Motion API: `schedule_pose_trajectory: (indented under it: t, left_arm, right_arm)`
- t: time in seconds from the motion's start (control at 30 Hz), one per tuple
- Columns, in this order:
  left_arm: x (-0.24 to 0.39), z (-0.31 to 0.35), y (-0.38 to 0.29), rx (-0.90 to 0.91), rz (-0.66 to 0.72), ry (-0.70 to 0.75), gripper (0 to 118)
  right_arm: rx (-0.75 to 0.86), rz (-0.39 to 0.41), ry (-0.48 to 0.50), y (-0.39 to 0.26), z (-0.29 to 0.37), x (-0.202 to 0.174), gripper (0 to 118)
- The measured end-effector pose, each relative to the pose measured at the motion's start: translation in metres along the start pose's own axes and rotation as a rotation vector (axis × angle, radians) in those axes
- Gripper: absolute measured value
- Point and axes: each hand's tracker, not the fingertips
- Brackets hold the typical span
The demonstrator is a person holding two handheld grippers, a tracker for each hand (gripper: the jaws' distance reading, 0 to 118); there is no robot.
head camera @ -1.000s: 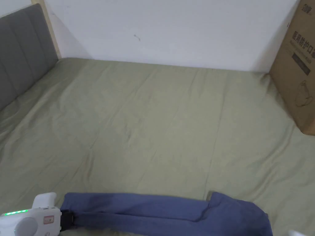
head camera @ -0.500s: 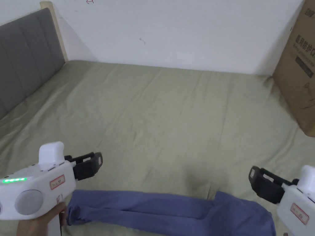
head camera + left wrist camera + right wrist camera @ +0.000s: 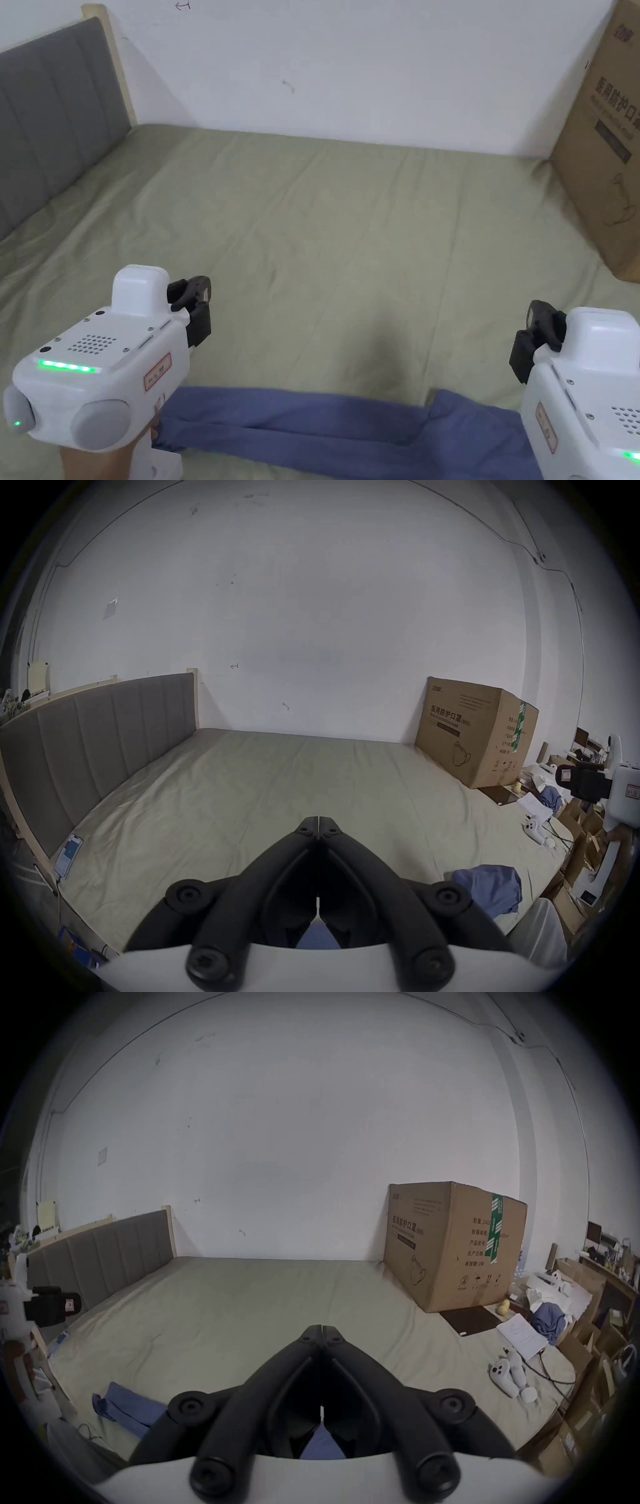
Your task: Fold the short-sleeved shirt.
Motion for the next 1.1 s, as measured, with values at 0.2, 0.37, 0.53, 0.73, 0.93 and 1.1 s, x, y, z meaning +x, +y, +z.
schedule_pose_trajectory:
  t: [0.2, 0.37, 0.53, 0.73, 0.93, 1.1]
  left_arm:
    - [-0.040, -0.015, -0.011, -0.162, 0.170, -0.028, 0]
    - [-0.103, -0.033, -0.038, -0.358, 0.409, -0.069, 2]
    - [-0.146, -0.045, -0.066, -0.510, 0.515, -0.064, 78]
    - [-0.153, -0.051, -0.096, -0.624, 0.546, 0.018, 95]
    - [-0.142, -0.066, -0.125, -0.694, 0.541, 0.018, 91]
    - [-0.136, -0.081, -0.145, -0.713, 0.441, 0.054, 53]
  right_arm:
    - [-0.023, -0.039, 0.012, -0.005, -0.004, 0.004, 0]
    - [-0.042, -0.053, 0.010, -0.008, -0.007, 0.007, 0]
    - [-0.063, -0.052, 0.012, -0.010, -0.013, 0.009, 0]
    - [-0.092, -0.060, 0.003, -0.016, -0.019, 0.008, 0]
    - [-0.121, -0.061, -0.006, -0.022, -0.023, 0.012, 0]
    - [-0.132, -0.068, -0.024, -0.024, -0.023, 0.021, 0]
